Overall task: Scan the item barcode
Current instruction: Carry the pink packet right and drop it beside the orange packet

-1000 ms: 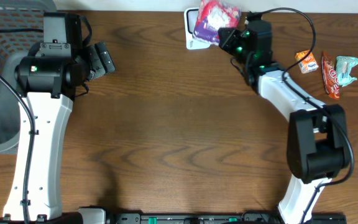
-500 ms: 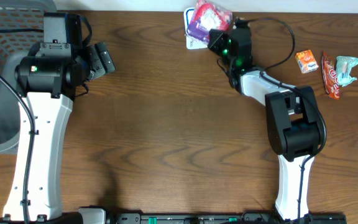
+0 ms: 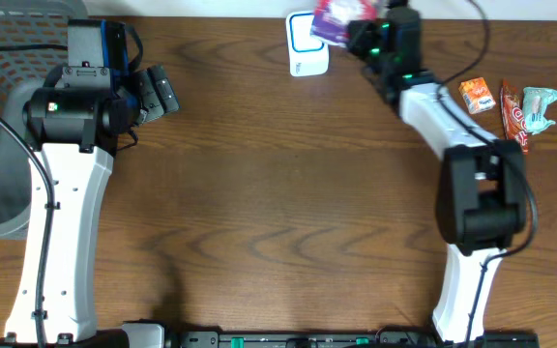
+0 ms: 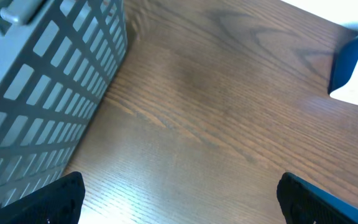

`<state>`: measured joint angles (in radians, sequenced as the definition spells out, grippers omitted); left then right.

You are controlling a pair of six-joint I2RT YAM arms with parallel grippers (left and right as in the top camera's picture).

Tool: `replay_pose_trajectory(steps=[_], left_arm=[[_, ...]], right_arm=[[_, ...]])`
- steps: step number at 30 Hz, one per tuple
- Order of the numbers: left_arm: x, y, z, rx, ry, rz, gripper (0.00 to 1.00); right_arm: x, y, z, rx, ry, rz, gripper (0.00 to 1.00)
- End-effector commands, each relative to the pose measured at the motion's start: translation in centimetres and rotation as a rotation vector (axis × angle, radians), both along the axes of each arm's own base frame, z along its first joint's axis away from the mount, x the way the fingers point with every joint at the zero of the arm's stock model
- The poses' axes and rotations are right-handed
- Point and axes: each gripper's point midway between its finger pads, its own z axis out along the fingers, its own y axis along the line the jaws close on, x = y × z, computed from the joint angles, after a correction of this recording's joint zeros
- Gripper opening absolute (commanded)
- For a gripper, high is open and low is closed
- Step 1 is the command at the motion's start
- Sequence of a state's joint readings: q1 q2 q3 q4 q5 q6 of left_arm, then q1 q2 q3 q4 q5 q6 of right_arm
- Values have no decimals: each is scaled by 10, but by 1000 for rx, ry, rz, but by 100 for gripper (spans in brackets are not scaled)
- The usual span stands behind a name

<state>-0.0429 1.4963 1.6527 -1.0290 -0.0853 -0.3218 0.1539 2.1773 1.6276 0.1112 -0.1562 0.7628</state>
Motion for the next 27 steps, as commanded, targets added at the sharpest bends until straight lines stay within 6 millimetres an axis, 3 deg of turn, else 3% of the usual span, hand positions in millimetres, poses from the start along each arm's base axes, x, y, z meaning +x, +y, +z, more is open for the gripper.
replay_pose_trajectory(steps=[1, 5, 7, 10, 12, 13, 14, 15, 16, 17, 18, 22, 27], left_arm=[[-1, 2, -5, 4, 15, 18, 98], [-1, 2, -5, 4, 15, 18, 98], [-1, 2, -5, 4, 15, 19, 98], [-1, 2, -5, 4, 15, 18, 98], [-1, 2, -5, 4, 16, 18, 98], [-1, 2, -5, 4, 15, 18, 98], [-1, 2, -5, 4, 16, 18, 98], [-1, 2, -5, 3, 15, 19, 98], [-1, 2, -5, 4, 15, 18, 98], [-1, 2, -5, 3, 15, 19, 98], [-1, 2, -5, 4, 15, 18, 98], [-1, 2, -5, 4, 16, 18, 98], [-1, 2, -5, 4, 15, 18, 98]], right_arm=[[-16, -112, 53, -124, 30, -240, 1], [-66, -212, 30, -214, 257, -474, 1], [-90, -250, 19, -219, 352, -540, 1], [-120, -295, 1, -228, 461, -568, 1], [-131, -313, -9, -269, 494, -482, 2], [-134, -317, -12, -284, 499, -444, 7], [-138, -322, -16, -299, 507, -406, 22], [-143, -327, -19, -313, 516, -378, 43], [-149, -333, -22, -324, 531, -369, 72], [-154, -338, -23, -325, 544, -371, 89], [-158, -342, -25, -322, 555, -373, 99], [-172, -344, -12, -276, 560, -371, 99], [-188, -329, 38, -258, 493, -357, 99]])
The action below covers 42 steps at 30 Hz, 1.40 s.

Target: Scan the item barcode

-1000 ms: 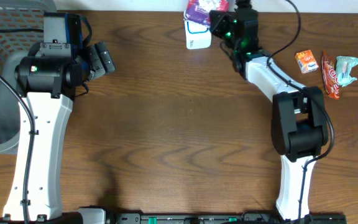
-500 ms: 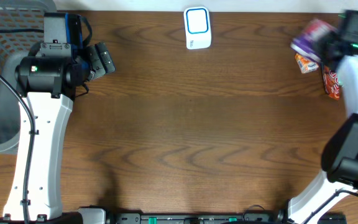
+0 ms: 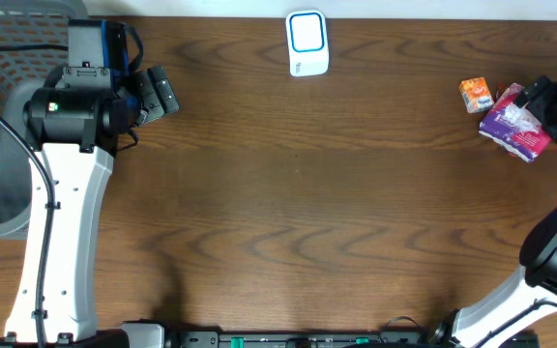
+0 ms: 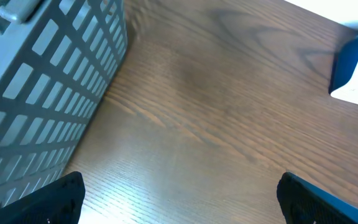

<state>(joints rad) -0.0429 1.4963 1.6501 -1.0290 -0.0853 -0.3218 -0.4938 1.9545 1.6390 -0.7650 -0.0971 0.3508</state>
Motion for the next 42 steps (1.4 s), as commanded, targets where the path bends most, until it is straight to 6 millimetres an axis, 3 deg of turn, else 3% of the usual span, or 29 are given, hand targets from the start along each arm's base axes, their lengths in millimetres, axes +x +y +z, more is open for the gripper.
replay_pose_trajectory(steps=[1, 5, 7, 9, 12, 16, 20, 22, 27, 34, 42], left_arm=[[0, 2, -4, 3, 13, 19, 98], [0, 2, -4, 4, 12, 18, 98], [0, 2, -4, 4, 12, 18, 98], [0, 2, -4, 4, 13, 18, 98], [0, 2, -4, 4, 13, 18, 98], [0, 2, -4, 4, 13, 18, 98], [0, 2, -4, 4, 13, 18, 98], [0, 2, -4, 4, 13, 18, 98], [0, 2, -4, 4, 12, 18, 98], [0, 2, -4, 4, 13, 18, 98], [0, 2, -4, 3, 12, 19, 98]], right_arm=[[-8, 13, 77, -36, -146, 52, 99], [-36, 33, 138, -66, -232, 60, 99], [-62, 47, 170, -84, -268, 55, 99], [-86, 59, 189, -99, -283, 51, 99], [-116, 76, 196, -89, -267, 52, 99], [-154, 105, 178, -65, -231, 76, 99], [-182, 142, 145, -43, -235, 165, 99], [-197, 169, 122, -22, -253, 255, 99], [-220, 212, 85, 96, -257, 377, 99], [-236, 222, 40, 209, -166, 323, 99], [-253, 225, 19, 241, -70, 303, 99]])
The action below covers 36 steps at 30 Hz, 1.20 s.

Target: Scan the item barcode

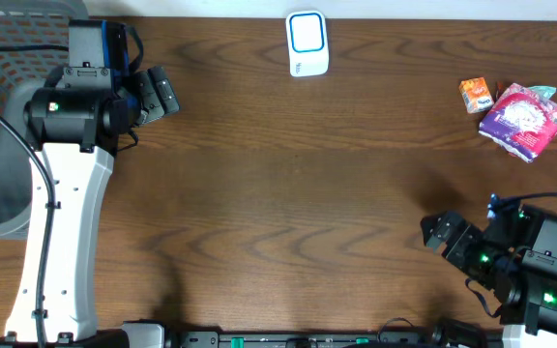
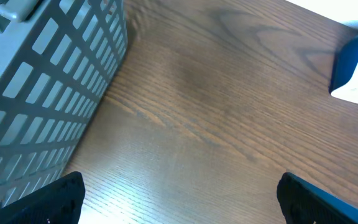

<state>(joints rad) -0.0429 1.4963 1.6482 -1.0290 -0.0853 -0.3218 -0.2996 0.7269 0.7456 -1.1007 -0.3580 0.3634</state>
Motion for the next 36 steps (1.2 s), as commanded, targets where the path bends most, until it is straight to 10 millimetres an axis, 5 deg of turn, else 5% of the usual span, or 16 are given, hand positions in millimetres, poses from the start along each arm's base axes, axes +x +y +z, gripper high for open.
replay_pose_trajectory(steps=[1, 6, 16, 27, 36], left_arm=[[0, 2, -4, 4, 11, 18, 98], [0, 2, -4, 4, 11, 18, 98], [0, 2, -4, 4, 11, 18, 98], [0, 2, -4, 4, 11, 18, 98], [0, 2, -4, 4, 11, 18, 98]], right_arm=[[-2, 2, -3, 7, 13, -3, 99], [11, 1, 5, -79, -77, 117, 99], [47, 40, 35, -287, -330, 419, 99], [41, 41, 35, -320, -420, 427, 99], [34, 39, 23, -369, -667, 380, 99]])
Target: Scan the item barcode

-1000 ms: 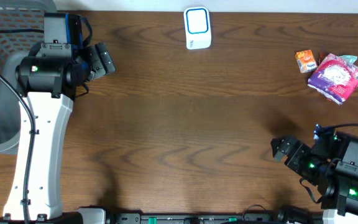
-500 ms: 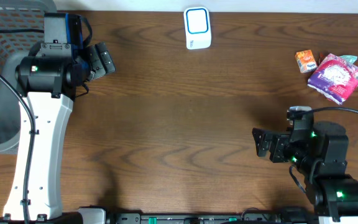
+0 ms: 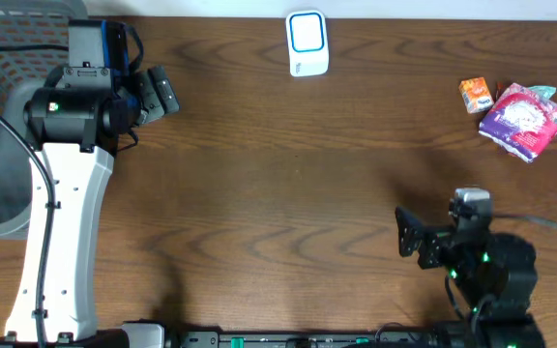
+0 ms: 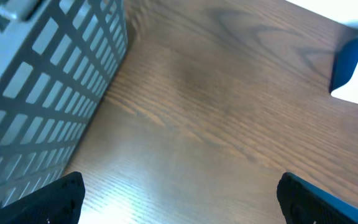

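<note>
The white and blue scanner (image 3: 307, 43) stands at the table's far edge; its side also shows in the left wrist view, scanner. A purple packet (image 3: 522, 120) lies at the far right with no gripper on it. My right gripper (image 3: 407, 234) is low at the front right, far from the packet, pointing left, its fingers apart and empty. My left gripper (image 3: 160, 93) hovers at the back left, open, with only bare wood between its fingertips (image 4: 55, 199).
A grey slotted basket sits off the left edge of the table, close beside the left gripper, basket (image 4: 36, 93). A small orange packet (image 3: 476, 94) and a teal packet (image 3: 542, 93) lie next to the purple one.
The right arm has turned and its gripper now sits a little further left near the front edge. The purple packet, the scanner and the left arm have not moved.
My right gripper first held the purple packet over the scanner at the back. Then it held it at the far right beside the orange packet. Later the packet lay there alone and the arm was at the front right, empty, where it stays.
</note>
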`<state>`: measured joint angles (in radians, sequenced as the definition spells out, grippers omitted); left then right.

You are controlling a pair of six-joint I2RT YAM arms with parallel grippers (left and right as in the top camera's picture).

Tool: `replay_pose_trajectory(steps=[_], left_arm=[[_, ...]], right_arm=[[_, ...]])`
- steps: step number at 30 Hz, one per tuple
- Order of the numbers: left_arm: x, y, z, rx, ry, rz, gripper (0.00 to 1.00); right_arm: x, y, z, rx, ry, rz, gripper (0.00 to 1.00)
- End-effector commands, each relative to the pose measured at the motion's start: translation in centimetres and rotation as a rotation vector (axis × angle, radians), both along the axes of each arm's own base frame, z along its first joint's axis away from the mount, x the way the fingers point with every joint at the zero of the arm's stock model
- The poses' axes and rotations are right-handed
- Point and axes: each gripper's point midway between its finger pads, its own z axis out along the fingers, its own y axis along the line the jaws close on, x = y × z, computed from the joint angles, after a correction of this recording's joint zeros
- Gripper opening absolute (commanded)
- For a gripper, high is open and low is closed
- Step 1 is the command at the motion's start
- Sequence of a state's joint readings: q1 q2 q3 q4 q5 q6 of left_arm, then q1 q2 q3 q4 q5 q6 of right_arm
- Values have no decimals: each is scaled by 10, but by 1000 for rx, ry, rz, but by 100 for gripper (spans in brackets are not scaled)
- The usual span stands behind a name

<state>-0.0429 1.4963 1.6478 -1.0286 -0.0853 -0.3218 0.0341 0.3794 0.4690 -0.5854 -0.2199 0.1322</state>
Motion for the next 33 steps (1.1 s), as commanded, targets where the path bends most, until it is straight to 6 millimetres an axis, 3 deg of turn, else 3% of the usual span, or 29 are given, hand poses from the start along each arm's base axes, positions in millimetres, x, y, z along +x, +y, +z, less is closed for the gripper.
replay_pose_trajectory(steps=[1, 18, 33], left_arm=[[0, 2, -4, 4, 11, 18, 98], [0, 2, -4, 4, 11, 18, 98], [0, 2, -4, 4, 11, 18, 98]], right_arm=[[-4, -2, -10, -14, -85, -3, 99], [11, -5, -23, -7, -351, -19, 99], [18, -8, -12, -18, -463, -36, 99]])
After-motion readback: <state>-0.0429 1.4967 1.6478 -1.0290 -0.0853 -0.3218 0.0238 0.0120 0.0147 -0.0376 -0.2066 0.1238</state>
